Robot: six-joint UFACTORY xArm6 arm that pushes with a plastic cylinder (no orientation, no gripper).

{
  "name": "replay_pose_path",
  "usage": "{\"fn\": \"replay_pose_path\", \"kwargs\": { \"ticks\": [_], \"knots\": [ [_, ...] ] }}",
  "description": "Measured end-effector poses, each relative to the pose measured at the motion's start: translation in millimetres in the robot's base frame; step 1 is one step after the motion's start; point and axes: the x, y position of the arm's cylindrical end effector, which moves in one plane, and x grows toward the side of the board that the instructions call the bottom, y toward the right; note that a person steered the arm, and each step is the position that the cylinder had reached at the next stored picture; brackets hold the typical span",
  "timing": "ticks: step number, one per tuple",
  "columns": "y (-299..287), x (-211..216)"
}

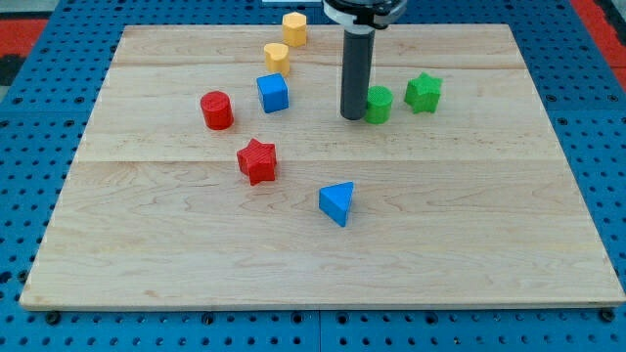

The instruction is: Push the blue cube above the green star

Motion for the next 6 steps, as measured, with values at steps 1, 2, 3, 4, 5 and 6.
{"fn": "replay_pose_path", "kwargs": {
  "ticks": [1, 2, 3, 4, 5, 6],
  "knots": [
    [-20, 29],
    [-92, 29],
    [-135, 38],
    [-138, 57],
    [-169, 61],
    [-250, 58]
  ]
}}
